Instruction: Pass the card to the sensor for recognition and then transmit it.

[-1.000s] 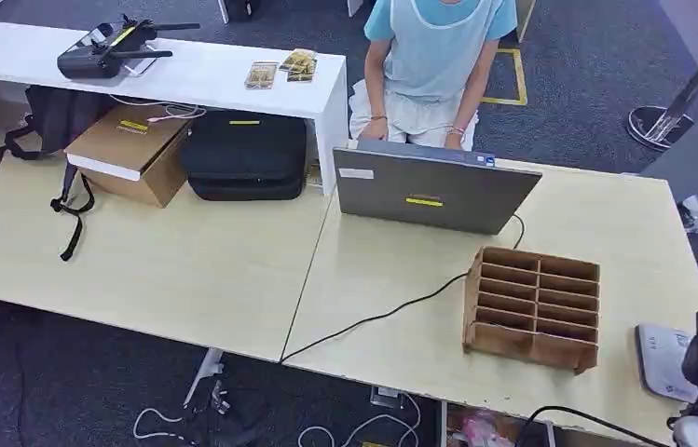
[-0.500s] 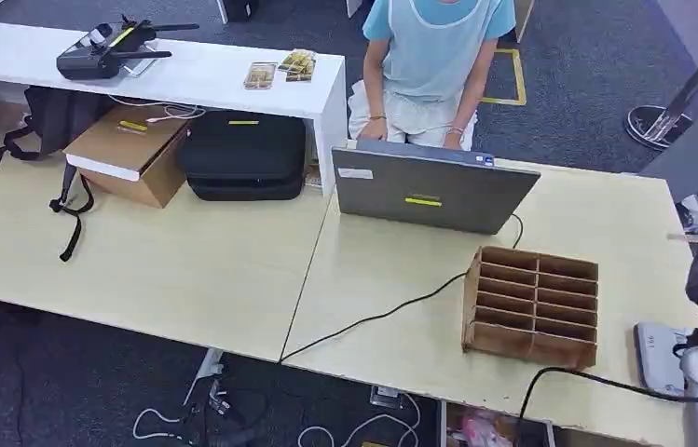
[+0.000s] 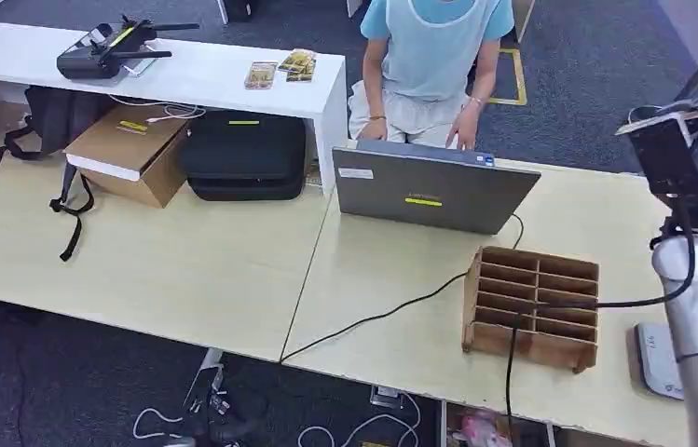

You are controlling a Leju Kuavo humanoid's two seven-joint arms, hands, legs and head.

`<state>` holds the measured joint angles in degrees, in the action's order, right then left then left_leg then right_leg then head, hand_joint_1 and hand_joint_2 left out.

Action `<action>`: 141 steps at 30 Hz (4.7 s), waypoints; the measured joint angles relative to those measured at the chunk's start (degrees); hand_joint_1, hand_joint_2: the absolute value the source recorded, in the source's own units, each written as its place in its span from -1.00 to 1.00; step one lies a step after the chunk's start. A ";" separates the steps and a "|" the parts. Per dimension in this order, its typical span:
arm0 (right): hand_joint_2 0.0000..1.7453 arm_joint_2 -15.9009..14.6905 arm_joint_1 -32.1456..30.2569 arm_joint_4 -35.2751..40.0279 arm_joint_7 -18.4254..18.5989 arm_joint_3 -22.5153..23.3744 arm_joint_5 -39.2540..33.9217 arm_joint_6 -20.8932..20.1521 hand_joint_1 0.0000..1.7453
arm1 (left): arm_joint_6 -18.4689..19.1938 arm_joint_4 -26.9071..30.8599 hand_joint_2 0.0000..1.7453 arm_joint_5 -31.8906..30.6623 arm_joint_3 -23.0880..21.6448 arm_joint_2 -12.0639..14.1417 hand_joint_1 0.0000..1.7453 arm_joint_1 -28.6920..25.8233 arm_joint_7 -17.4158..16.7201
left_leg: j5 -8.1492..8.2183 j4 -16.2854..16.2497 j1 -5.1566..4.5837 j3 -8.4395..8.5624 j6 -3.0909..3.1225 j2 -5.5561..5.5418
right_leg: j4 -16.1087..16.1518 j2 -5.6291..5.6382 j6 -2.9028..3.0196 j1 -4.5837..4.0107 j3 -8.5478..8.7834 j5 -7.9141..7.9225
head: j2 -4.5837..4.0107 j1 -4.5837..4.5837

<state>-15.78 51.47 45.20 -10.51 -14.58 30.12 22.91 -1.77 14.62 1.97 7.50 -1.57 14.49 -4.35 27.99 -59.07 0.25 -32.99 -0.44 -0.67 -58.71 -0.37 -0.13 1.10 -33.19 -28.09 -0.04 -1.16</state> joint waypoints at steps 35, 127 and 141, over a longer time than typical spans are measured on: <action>1.00 7.56 13.55 -16.74 4.41 -13.70 6.32 1.33 1.00 | 0.15 -0.07 -1.00 1.86 -0.96 -1.16 -1.00 4.52 0.00 | -0.01 -0.02 0.00 0.00 0.00 0.00 | 0.00 0.01 -0.02 -0.01 -0.02 0.01 | 0.00 0.00; 1.00 -15.67 -62.00 63.06 3.02 24.42 11.13 -19.19 -1.00 | 0.61 -0.92 -1.00 11.32 1.33 3.80 -1.00 -7.25 0.00 | 0.26 0.08 0.10 -0.04 0.02 -0.13 | 0.11 -0.13 -0.02 -0.10 -0.05 -0.27 | 0.00 0.02; 1.00 -10.93 -65.82 67.98 8.55 22.43 22.95 -25.64 -1.00 | 0.09 -0.83 -1.00 9.38 2.21 3.76 -1.00 -7.15 0.00 | 0.25 0.07 0.08 -0.01 0.01 -0.03 | 0.11 -0.06 0.01 -0.08 -0.04 -0.24 | 0.00 0.02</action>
<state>-26.71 -14.35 113.18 -1.97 7.85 53.07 -2.73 -1.68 13.79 11.34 9.71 2.19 7.35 -4.35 28.24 -59.00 0.32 -33.00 -0.43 -0.70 -58.60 -0.43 -0.12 1.01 -33.23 -28.33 -0.04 -1.14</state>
